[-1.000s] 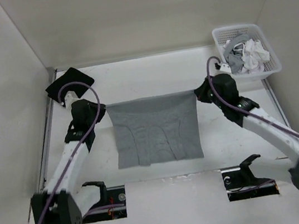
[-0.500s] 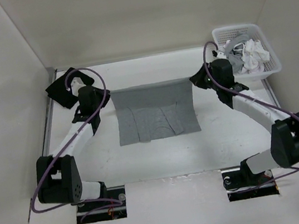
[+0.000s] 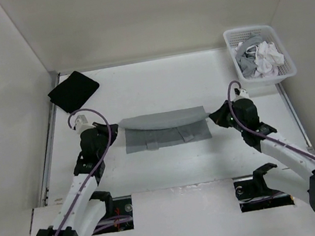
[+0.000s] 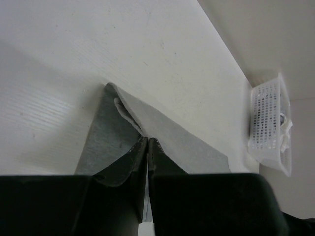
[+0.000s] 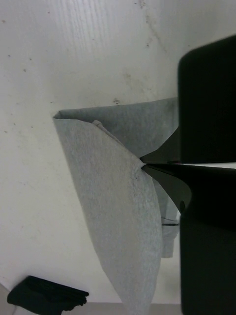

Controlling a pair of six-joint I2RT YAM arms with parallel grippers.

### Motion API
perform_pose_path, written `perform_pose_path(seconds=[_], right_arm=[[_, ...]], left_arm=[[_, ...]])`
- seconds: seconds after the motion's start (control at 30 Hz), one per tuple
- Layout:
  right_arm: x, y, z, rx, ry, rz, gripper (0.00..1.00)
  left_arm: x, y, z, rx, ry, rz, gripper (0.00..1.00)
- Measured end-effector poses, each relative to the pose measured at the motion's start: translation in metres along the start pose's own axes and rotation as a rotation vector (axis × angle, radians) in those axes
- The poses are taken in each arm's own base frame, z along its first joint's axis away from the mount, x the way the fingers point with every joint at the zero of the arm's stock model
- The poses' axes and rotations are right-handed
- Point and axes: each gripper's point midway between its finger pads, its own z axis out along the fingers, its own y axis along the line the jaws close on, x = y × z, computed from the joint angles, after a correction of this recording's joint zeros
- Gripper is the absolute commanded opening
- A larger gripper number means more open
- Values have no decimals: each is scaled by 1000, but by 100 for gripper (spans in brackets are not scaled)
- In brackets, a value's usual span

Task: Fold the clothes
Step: Fold the tank top

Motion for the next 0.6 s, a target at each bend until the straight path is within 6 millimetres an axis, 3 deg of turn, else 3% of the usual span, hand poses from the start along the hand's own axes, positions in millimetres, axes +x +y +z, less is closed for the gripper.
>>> perform_pose_path(seconds=[0.13,0.27,0.4,0.5,0.6], right_arm=[[19,-11,-10,14,18,28,0],[48,-31,-16,74,75,59,1],[66,-35,-17,97,128,80,4],[71,-38,-16,112,137,99,15],[73,-42,-17,131,140,110,38]], left_arm=[[17,11,-14,13,26,7,1],[38,39,-20,-32,66,12,2],[57,68,-23,-100,112,13,6],[61,76,-26,-123,126,9,9],[52,75,-28,-113,96,5,19]])
